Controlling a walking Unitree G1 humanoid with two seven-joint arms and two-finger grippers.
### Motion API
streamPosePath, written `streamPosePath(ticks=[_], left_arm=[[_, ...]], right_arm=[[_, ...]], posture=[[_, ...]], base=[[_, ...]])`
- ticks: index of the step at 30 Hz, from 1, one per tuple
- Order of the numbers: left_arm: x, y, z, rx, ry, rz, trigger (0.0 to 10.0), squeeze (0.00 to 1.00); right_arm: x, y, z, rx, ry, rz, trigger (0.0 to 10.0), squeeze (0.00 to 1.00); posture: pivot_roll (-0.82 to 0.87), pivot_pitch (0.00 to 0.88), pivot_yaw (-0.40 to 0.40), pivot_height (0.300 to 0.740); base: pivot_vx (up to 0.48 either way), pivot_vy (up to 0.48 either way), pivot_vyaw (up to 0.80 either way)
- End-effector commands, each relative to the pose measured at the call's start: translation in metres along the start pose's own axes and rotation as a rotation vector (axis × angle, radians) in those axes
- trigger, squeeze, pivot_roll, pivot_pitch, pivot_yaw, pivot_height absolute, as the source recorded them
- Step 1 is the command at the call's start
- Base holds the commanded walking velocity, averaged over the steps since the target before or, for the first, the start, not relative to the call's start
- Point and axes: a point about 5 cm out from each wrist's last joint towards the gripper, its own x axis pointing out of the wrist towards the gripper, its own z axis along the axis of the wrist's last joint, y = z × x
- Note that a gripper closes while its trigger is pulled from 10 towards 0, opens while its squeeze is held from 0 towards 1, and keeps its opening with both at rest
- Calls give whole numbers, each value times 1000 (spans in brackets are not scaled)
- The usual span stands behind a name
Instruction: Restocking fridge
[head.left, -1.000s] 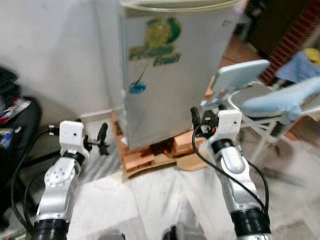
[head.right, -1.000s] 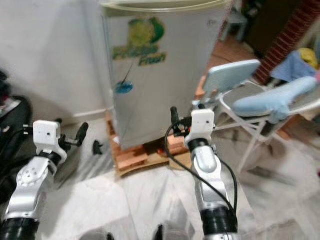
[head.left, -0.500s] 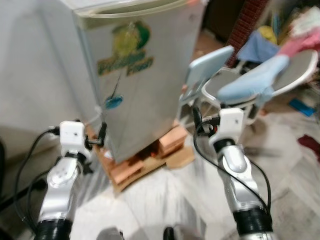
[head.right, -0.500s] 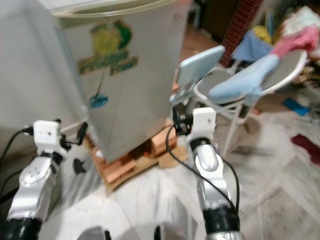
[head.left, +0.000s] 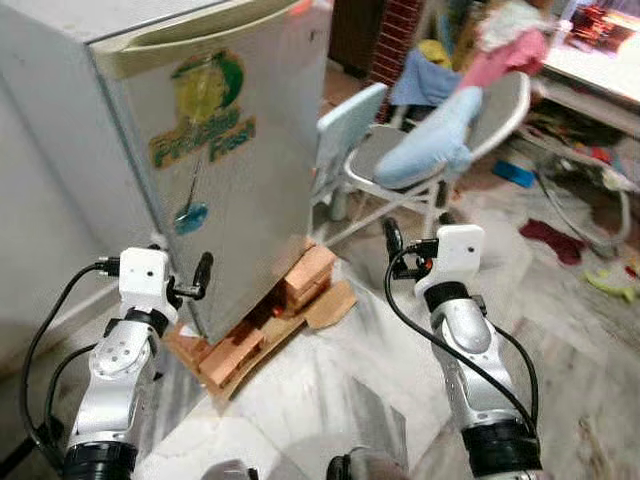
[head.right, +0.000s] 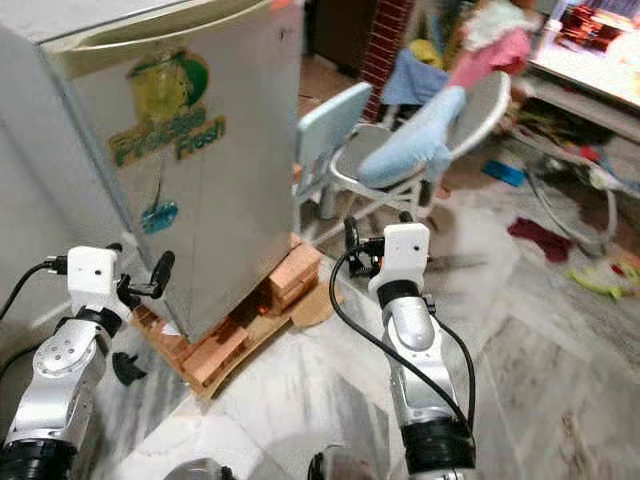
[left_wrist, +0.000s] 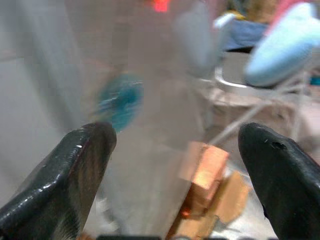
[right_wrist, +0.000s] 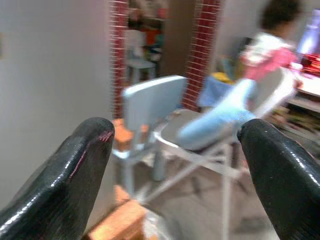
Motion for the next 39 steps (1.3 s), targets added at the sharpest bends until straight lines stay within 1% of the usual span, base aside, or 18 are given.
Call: streamPosePath(ticks=[1,6,10,13,18,19,21,23,25,26,27,28,29,31,34,38,39], left_arm=[[3,-6,2,-3,-8,-23,10000,0],[4,-3,5,6,-18,-35,10000,0],[5,-1,9,6,-28,-37,10000,0],[4,0,9,3,-29,-46,10000,0],[3,2,9,16,-31,-11,10000,0],[2,3,9,29,-35,7,10000,0],[1,2,9,41,-41,-4,10000,0],[0,1,8,11,-38,-15,10000,0],[-1,1,8,8,-41,-21,10000,0],[-1,1,6,-11,-22,-17,10000,0],[-1,0,5,-50,-16,-13,10000,0],[-1,0,5,-50,-16,-13,10000,0],[-1,0,6,-61,-21,-13,10000,0],[2,-1,8,-44,-38,-21,10000,0],[4,1,12,-50,-50,-10,10000,0],[8,3,17,-51,-62,-7,10000,0],[11,3,19,-53,-69,-10,10000,0]], right_arm=[[-2,-8,-2,-8,8,-26,10000,0],[-2,-7,-2,-9,8,-29,10000,0],[1,-2,3,-17,-16,-16,10000,0],[2,2,4,-5,-21,-15,10000,0],[-1,6,1,0,-15,3,10000,0],[-2,6,1,-2,-14,6,10000,0],[-4,4,0,-8,-9,-5,10000,0],[-6,1,0,-9,-9,-16,10000,0],[-6,0,1,-9,-10,-18,10000,0],[-7,0,1,-7,-11,-17,10000,0],[-7,0,1,-6,-11,-17,10000,0],[-7,0,1,-6,-11,-17,10000,0],[-7,0,1,-6,-10,-16,10000,0],[-6,1,1,-6,-9,-10,10000,0],[-6,1,2,-10,-12,-5,10000,0],[-8,-3,2,-18,-7,-12,10000,0],[-8,-4,2,-18,-5,-13,10000,0]], posture=[[21,43,-44,740],[21,52,-36,740],[21,64,-22,740],[25,67,-17,740],[26,68,-20,740],[24,67,-20,740],[24,67,-20,740],[23,68,-24,740],[21,72,-24,740],[20,73,-26,740],[20,73,-26,740],[20,73,-26,740],[17,73,-29,740],[17,73,-32,740],[14,74,-34,740],[14,79,-37,740],[12,80,-37,740]], base=[[0,0,-800],[0,480,-483],[0,480,-427],[0,480,-423],[0,430,-418],[0,0,0],[0,0,0],[0,0,0],[0,0,0],[0,0,0],[0,0,0],[0,0,0],[0,0,0],[0,0,0],[0,0,0],[0,0,0],[0,0,0]])
